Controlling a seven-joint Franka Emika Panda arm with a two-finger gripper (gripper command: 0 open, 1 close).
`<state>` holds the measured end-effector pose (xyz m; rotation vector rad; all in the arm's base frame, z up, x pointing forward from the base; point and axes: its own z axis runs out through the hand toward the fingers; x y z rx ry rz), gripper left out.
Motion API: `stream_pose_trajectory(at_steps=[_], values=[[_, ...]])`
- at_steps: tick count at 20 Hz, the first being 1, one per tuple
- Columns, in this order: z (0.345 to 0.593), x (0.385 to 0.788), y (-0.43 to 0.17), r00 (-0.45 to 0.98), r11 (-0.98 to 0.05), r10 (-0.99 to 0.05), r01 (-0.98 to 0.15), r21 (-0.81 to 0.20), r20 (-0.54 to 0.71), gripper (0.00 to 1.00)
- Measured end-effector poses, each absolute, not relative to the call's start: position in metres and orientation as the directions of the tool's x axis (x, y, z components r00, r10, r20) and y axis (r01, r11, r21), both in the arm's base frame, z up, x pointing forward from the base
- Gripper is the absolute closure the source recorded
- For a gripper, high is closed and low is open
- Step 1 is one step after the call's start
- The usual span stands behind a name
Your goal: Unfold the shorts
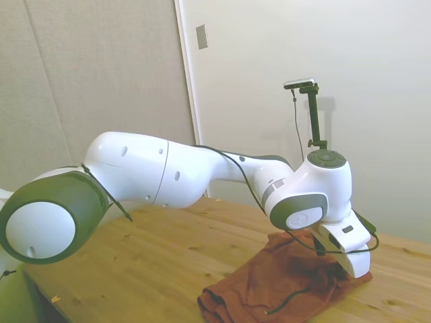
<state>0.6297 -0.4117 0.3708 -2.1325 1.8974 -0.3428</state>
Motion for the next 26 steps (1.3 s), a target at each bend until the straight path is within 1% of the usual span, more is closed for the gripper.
stream_pose_trajectory(at_steps=[9,15,18,20,24,26], values=[[0.371,0.63,-0.41,0.144,-0.135,-0.99,-0.926,-0.353,0.001,1.0],[0.383,0.631,-0.403,0.187,-0.18,-0.982,-0.912,-0.368,0.017,1.0],[0.403,0.631,-0.39,0.216,-0.211,-0.976,-0.9,-0.382,0.031,1.0],[0.424,0.633,-0.37,0.243,-0.242,-0.969,-0.887,-0.394,0.048,1.0],[0.476,0.645,-0.302,0.323,-0.339,-0.94,-0.853,-0.396,0.107,1.0],[0.495,0.655,-0.259,0.356,-0.381,-0.924,-0.842,-0.383,0.138,1.0]])
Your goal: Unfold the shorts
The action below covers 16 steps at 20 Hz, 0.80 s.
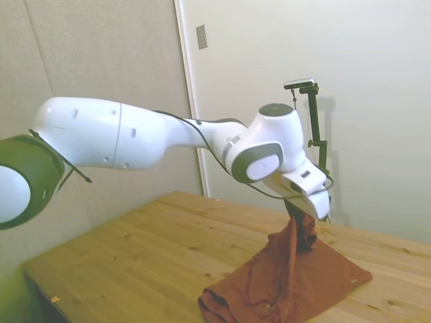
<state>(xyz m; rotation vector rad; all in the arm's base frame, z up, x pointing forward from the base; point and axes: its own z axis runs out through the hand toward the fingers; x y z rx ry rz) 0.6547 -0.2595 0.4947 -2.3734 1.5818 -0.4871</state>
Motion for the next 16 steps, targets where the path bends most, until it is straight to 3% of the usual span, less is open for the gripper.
stream_pose_trajectory(at_steps=[5,11,12,16], values=[[0.502,0.69,-0.123,0.46,-0.506,-0.862,-0.809,-0.299,0.214,1.0],[0.457,0.711,0.001,0.554,-0.607,-0.786,-0.774,-0.178,0.272,1.0],[0.449,0.712,0.01,0.563,-0.615,-0.779,-0.772,-0.162,0.277,0.0],[0.428,0.717,0.025,0.579,-0.625,-0.77,-0.768,-0.135,0.27,0.0]])
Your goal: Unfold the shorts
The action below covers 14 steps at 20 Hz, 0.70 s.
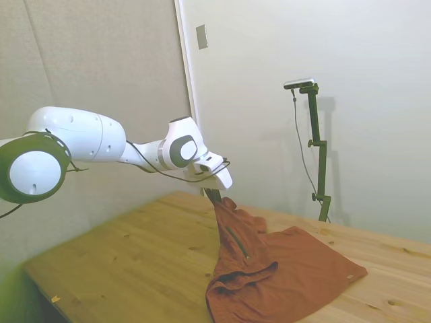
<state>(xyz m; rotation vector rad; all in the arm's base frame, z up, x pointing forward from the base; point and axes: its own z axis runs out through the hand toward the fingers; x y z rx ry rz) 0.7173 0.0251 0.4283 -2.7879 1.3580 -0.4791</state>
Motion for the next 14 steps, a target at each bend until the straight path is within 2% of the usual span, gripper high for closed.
stream_pose_trajectory(at_steps=[3,9,14], values=[[0.427,0.72,0.027,0.582,-0.626,-0.769,-0.77,-0.125,0.264,0.0],[0.441,0.727,0.044,0.603,-0.636,-0.763,-0.765,-0.103,0.233,0.0],[0.483,0.711,0.022,0.641,-0.669,-0.737,-0.738,-0.093,0.214,0.0]])
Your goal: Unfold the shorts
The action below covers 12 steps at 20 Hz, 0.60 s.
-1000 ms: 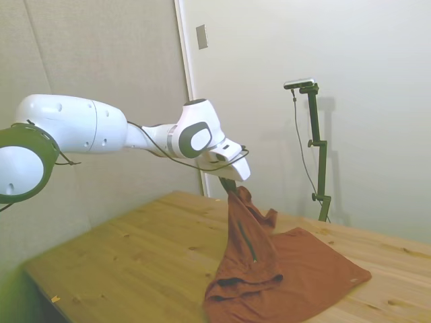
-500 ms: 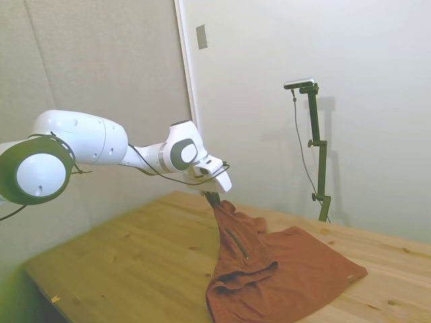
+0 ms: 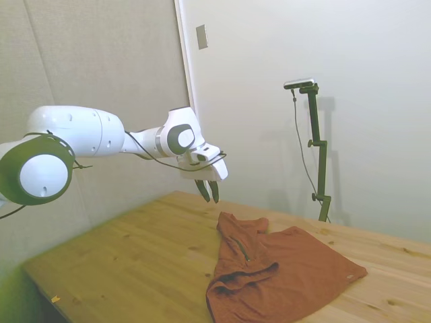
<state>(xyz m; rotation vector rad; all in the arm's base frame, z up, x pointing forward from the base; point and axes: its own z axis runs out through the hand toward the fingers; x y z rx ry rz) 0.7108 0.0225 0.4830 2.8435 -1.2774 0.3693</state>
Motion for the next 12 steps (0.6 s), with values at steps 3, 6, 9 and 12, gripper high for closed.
stream_pose_trajectory(at_steps=[3,6,9,12], values=[[0.503,0.679,-0.018,0.668,-0.692,-0.714,-0.718,-0.07,0.209,0.0],[0.502,0.642,-0.063,0.695,-0.712,-0.693,-0.701,-0.033,0.192,0.0],[0.486,0.617,-0.108,0.723,-0.737,-0.665,-0.676,-0.008,0.186,0.0],[0.464,0.606,-0.155,0.745,-0.756,-0.641,-0.654,0.012,0.183,0.0]])
